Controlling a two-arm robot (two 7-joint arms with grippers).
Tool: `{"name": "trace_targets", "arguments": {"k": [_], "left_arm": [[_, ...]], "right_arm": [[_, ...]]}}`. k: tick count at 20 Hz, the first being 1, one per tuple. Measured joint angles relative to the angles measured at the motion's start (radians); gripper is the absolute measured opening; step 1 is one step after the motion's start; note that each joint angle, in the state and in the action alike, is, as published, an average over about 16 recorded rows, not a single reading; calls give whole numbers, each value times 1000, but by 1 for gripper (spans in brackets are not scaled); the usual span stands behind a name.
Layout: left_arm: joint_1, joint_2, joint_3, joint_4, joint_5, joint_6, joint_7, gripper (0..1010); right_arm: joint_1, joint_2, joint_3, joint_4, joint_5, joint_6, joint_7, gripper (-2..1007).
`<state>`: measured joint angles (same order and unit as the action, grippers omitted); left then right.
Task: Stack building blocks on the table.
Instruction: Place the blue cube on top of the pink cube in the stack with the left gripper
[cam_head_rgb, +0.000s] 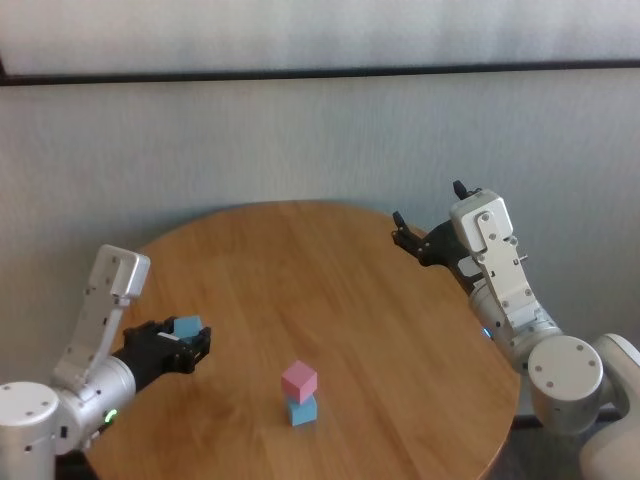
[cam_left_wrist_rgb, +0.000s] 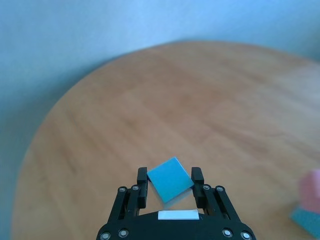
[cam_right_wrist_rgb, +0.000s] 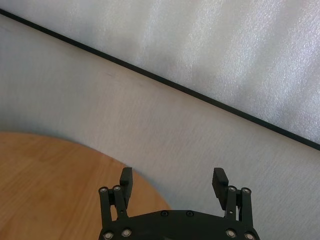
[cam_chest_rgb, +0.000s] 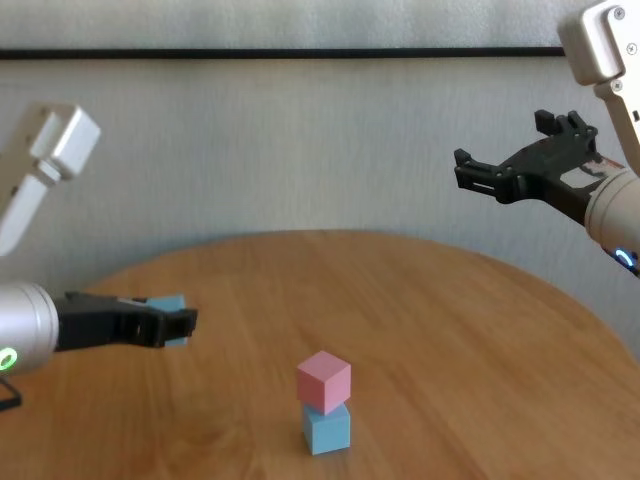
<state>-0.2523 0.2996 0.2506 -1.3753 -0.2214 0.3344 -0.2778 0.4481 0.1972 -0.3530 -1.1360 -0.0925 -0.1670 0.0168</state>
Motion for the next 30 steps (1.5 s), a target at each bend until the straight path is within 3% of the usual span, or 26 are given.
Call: {"name": "trace_targets", "arguments": {"k": [8,15,24,30], "left_arm": [[14,104,25,-79,-45,-59,-199,544],[-11,179,76,-116,-84,-74,-355,544],[-107,207,178,-84,-104,-67,-516,544],[-178,208,248,-38,-96,-62,-583,544]], "right_arm": [[0,0,0,0,0,0,0,1005],[0,0,0,0,0,0,0,1005],[0,0,0,0,0,0,0,1005],[0,0,0,0,0,0,0,1005]]}}
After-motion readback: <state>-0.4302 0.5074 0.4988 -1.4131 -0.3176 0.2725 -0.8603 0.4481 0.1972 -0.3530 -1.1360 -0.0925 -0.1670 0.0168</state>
